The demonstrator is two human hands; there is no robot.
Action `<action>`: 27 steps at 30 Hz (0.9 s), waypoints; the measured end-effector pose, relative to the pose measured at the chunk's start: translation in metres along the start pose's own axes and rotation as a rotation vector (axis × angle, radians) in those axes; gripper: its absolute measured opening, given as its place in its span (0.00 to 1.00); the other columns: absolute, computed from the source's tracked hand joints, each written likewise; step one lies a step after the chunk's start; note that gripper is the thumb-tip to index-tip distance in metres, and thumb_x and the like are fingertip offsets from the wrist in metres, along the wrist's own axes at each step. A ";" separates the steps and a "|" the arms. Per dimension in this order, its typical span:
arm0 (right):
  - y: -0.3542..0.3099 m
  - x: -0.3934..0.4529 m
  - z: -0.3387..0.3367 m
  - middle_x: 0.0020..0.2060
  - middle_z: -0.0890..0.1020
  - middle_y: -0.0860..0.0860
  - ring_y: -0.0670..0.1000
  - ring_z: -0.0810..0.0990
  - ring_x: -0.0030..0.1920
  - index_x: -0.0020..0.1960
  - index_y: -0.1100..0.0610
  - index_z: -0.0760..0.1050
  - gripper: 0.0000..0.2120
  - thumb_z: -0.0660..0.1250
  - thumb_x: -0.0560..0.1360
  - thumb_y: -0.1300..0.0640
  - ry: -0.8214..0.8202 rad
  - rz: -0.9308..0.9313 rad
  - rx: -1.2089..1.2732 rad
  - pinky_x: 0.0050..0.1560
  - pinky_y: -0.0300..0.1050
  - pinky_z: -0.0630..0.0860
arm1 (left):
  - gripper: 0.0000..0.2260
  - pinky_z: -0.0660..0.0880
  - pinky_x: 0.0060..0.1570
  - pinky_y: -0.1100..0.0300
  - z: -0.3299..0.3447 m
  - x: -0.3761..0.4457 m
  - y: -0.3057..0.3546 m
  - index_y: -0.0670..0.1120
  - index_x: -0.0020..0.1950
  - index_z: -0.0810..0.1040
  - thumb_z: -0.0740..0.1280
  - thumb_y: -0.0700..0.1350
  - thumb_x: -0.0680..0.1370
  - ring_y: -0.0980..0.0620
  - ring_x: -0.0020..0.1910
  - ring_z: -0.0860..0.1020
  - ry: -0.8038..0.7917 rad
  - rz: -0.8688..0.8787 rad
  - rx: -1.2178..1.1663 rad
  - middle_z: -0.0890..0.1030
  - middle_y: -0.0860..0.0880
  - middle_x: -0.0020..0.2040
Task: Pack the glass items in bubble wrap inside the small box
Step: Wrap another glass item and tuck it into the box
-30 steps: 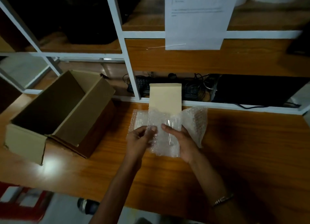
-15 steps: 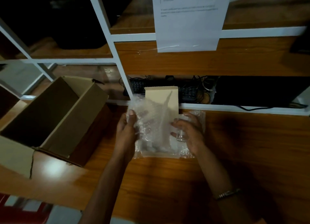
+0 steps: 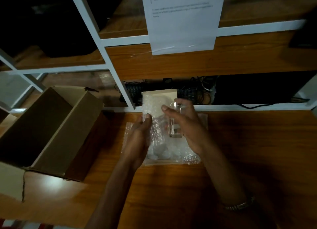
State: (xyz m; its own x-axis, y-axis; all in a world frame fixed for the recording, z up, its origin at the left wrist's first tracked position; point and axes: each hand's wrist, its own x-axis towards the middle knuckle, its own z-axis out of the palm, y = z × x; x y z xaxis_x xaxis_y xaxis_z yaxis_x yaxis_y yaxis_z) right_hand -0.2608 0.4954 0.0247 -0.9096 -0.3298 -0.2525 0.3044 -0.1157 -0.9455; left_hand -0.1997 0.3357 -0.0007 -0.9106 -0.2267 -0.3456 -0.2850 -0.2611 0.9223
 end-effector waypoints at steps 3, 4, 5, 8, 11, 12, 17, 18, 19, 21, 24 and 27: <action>0.011 0.005 0.004 0.69 0.73 0.47 0.46 0.76 0.63 0.78 0.41 0.60 0.35 0.70 0.77 0.33 0.007 0.033 -0.066 0.56 0.47 0.77 | 0.30 0.78 0.65 0.45 0.002 -0.001 0.000 0.41 0.70 0.80 0.54 0.64 0.87 0.42 0.66 0.83 -0.025 -0.056 -0.176 0.85 0.41 0.66; 0.013 0.006 0.004 0.71 0.73 0.47 0.47 0.76 0.65 0.79 0.41 0.59 0.36 0.67 0.77 0.31 0.006 0.058 -0.052 0.61 0.51 0.77 | 0.32 0.80 0.61 0.48 -0.001 0.000 -0.002 0.39 0.68 0.81 0.53 0.64 0.87 0.43 0.62 0.84 -0.023 -0.078 -0.245 0.86 0.40 0.63; 0.013 0.007 0.004 0.72 0.73 0.47 0.49 0.77 0.67 0.81 0.41 0.59 0.37 0.66 0.77 0.30 -0.001 0.087 -0.028 0.65 0.57 0.77 | 0.31 0.80 0.59 0.49 -0.003 0.001 -0.005 0.39 0.67 0.81 0.53 0.63 0.87 0.43 0.59 0.84 -0.031 -0.076 -0.277 0.85 0.39 0.62; 0.015 0.005 0.006 0.76 0.70 0.42 0.47 0.72 0.72 0.84 0.41 0.55 0.37 0.65 0.80 0.33 -0.048 0.134 0.036 0.75 0.65 0.68 | 0.18 0.79 0.64 0.45 -0.005 0.001 -0.013 0.42 0.71 0.79 0.62 0.51 0.87 0.42 0.63 0.84 -0.016 -0.037 -0.080 0.85 0.40 0.66; 0.019 0.002 0.011 0.72 0.73 0.40 0.39 0.74 0.63 0.85 0.44 0.52 0.36 0.64 0.83 0.40 -0.059 0.177 0.096 0.79 0.62 0.63 | 0.18 0.79 0.66 0.44 -0.004 -0.002 -0.022 0.47 0.72 0.79 0.72 0.46 0.82 0.43 0.65 0.84 -0.008 -0.009 0.007 0.86 0.43 0.63; 0.020 0.001 0.013 0.70 0.76 0.40 0.38 0.75 0.63 0.85 0.44 0.52 0.36 0.64 0.83 0.41 -0.061 0.184 0.109 0.78 0.62 0.64 | 0.18 0.81 0.64 0.46 -0.004 -0.004 -0.023 0.48 0.72 0.79 0.73 0.46 0.82 0.44 0.64 0.85 -0.003 0.006 0.017 0.87 0.43 0.62; 0.021 -0.003 0.008 0.61 0.81 0.44 0.46 0.79 0.62 0.81 0.47 0.59 0.28 0.63 0.84 0.54 -0.110 0.186 0.093 0.57 0.51 0.73 | 0.17 0.81 0.64 0.49 -0.008 -0.004 -0.024 0.50 0.72 0.80 0.72 0.46 0.82 0.46 0.65 0.84 -0.040 0.018 0.044 0.86 0.46 0.65; 0.020 -0.005 0.005 0.61 0.80 0.45 0.46 0.79 0.60 0.78 0.47 0.64 0.24 0.63 0.84 0.57 -0.121 0.177 0.082 0.54 0.50 0.73 | 0.18 0.81 0.63 0.49 -0.008 -0.006 -0.023 0.51 0.72 0.80 0.73 0.46 0.81 0.47 0.66 0.84 -0.050 0.007 0.030 0.86 0.46 0.65; 0.018 -0.006 0.003 0.61 0.80 0.46 0.47 0.79 0.59 0.74 0.46 0.67 0.21 0.63 0.84 0.59 -0.133 0.169 0.070 0.53 0.49 0.73 | 0.20 0.81 0.62 0.50 -0.008 -0.006 -0.024 0.52 0.72 0.80 0.74 0.46 0.80 0.48 0.65 0.84 -0.061 -0.002 0.017 0.86 0.47 0.64; 0.017 -0.006 0.000 0.70 0.76 0.49 0.49 0.78 0.65 0.79 0.50 0.65 0.26 0.65 0.83 0.61 -0.139 0.163 0.019 0.61 0.50 0.74 | 0.21 0.82 0.60 0.49 -0.009 -0.006 -0.024 0.52 0.71 0.79 0.76 0.45 0.78 0.50 0.59 0.86 -0.078 -0.013 -0.016 0.87 0.46 0.59; 0.018 -0.007 -0.001 0.81 0.66 0.55 0.54 0.72 0.75 0.86 0.52 0.53 0.37 0.68 0.83 0.61 -0.172 0.144 -0.049 0.72 0.52 0.71 | 0.25 0.80 0.65 0.40 -0.011 -0.005 -0.023 0.47 0.72 0.75 0.78 0.44 0.78 0.42 0.61 0.83 -0.121 -0.019 -0.085 0.85 0.39 0.63; 0.019 -0.010 0.002 0.80 0.65 0.59 0.54 0.69 0.77 0.86 0.52 0.52 0.37 0.67 0.84 0.59 -0.236 0.113 -0.015 0.71 0.44 0.70 | 0.20 0.85 0.45 0.52 -0.016 -0.004 -0.017 0.45 0.70 0.72 0.73 0.36 0.81 0.45 0.52 0.85 -0.187 -0.028 -0.190 0.85 0.40 0.59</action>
State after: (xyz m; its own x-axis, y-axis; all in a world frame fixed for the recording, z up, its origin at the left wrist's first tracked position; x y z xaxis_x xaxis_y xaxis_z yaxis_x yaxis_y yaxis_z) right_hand -0.2451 0.4948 0.0093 -0.7784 -0.5496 -0.3034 0.3943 -0.0520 -0.9175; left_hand -0.1869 0.3264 -0.0182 -0.9478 -0.0442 -0.3159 -0.2653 -0.4405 0.8577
